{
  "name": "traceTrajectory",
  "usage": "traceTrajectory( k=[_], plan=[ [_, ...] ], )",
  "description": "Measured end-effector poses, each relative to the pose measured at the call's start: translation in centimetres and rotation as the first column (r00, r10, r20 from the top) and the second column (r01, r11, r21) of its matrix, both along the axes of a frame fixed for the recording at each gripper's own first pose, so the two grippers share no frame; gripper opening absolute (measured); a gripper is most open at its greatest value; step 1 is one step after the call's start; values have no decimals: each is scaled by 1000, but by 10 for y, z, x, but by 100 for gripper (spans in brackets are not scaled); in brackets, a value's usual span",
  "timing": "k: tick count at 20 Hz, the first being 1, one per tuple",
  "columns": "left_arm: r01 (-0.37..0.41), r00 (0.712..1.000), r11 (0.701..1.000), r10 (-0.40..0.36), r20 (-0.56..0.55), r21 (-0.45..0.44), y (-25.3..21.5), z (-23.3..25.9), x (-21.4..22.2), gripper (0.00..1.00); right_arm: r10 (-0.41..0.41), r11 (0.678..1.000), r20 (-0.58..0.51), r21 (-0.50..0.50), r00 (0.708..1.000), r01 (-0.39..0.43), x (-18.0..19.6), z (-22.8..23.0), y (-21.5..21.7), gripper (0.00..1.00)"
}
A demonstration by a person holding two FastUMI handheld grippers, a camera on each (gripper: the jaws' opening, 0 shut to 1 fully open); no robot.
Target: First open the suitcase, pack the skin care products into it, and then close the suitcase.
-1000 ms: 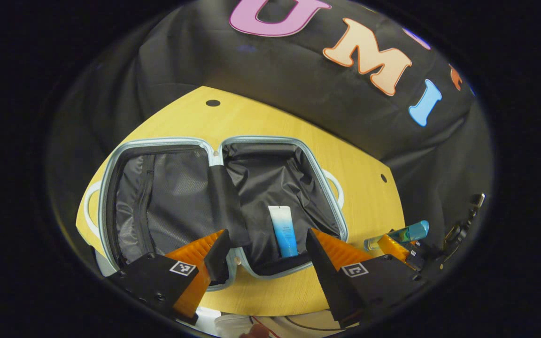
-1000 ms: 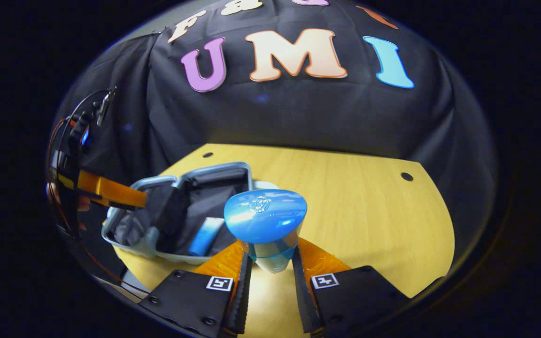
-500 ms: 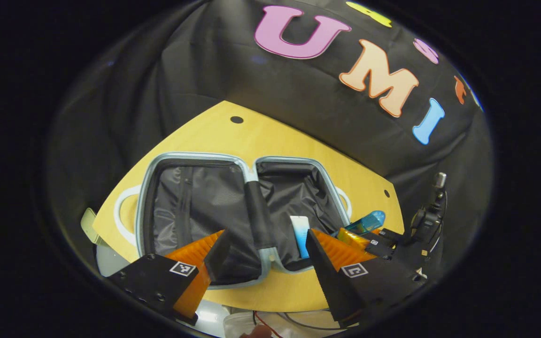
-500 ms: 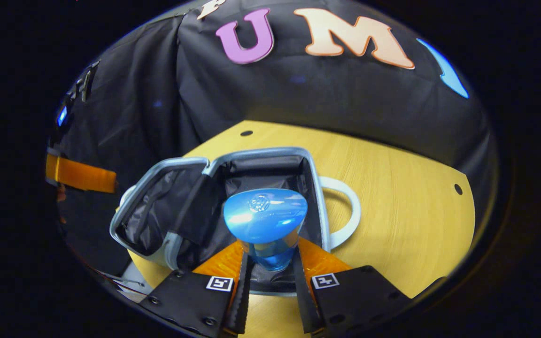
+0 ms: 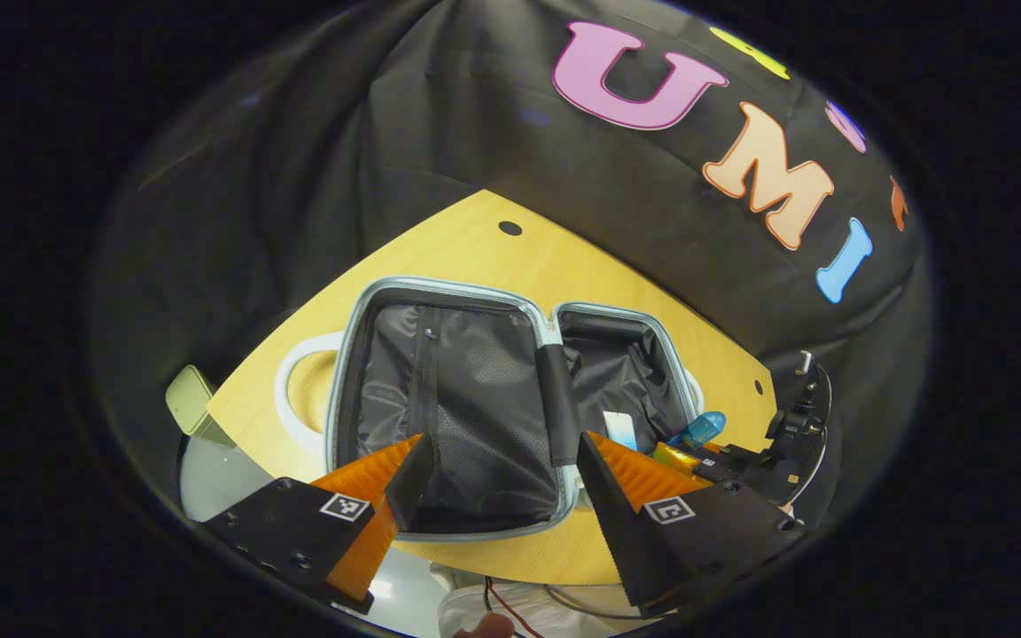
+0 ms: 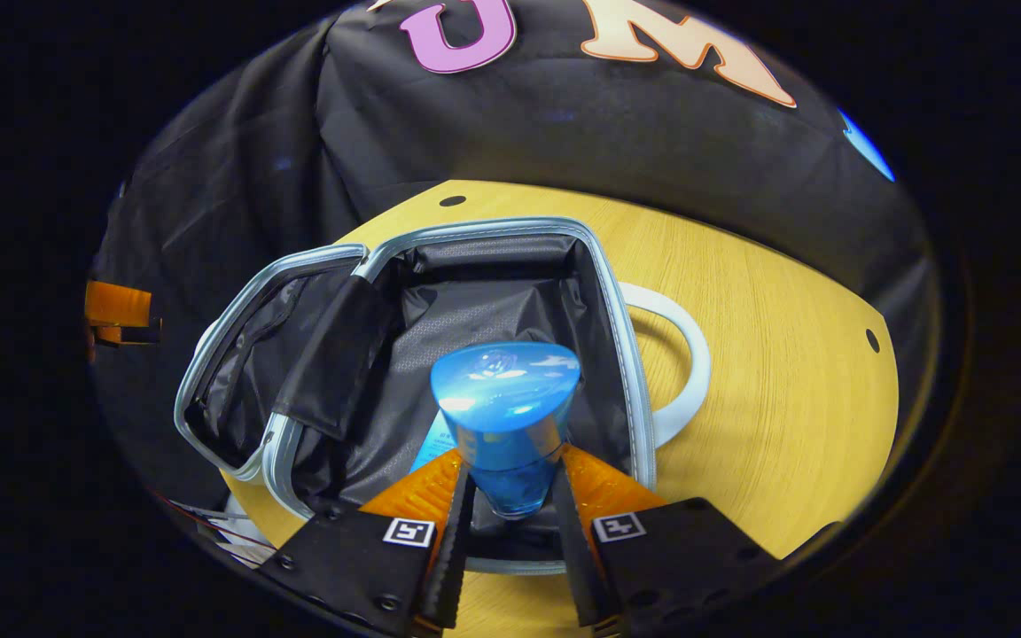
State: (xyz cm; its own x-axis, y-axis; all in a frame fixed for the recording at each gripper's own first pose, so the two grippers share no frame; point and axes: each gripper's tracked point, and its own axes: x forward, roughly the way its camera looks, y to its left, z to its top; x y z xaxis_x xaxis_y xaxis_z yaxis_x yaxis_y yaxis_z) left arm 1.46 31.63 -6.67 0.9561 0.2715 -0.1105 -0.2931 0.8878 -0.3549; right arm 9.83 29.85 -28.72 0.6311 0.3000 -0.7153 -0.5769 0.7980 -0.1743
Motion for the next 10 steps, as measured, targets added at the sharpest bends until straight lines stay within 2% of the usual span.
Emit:
traceTrajectory(
  k=[1,2,3,4,7,8,9,10],
  plan=[
    [-9,1000,1000,9,9,-8,4,1,-1,96,4,1000,9,1,1000,-4,1,3,1,55],
    [-18,1000,1000,18,13,-16,9,0,-3,96,9,1000,16,7,1000,-9,2,6,3,51],
    [-29,999,999,29,14,-24,14,-1,-5,96,14,1000,22,10,1000,-14,2,8,3,66],
    [-41,999,999,42,14,-30,19,-3,-7,96,19,1000,24,16,1000,-20,1,10,4,63],
    [-91,996,995,92,15,-48,40,-7,-17,96,34,999,59,34,998,-36,-2,26,4,82],
    [-108,994,993,109,23,-57,47,-7,-19,96,42,998,75,47,996,-45,-4,34,6,82],
    [-123,992,990,125,33,-70,55,-8,-24,96,46,996,96,65,994,-52,-7,43,7,93],
    [-133,989,988,137,51,-84,63,-8,-27,96,46,995,123,84,991,-57,-10,54,7,95]
  ],
)
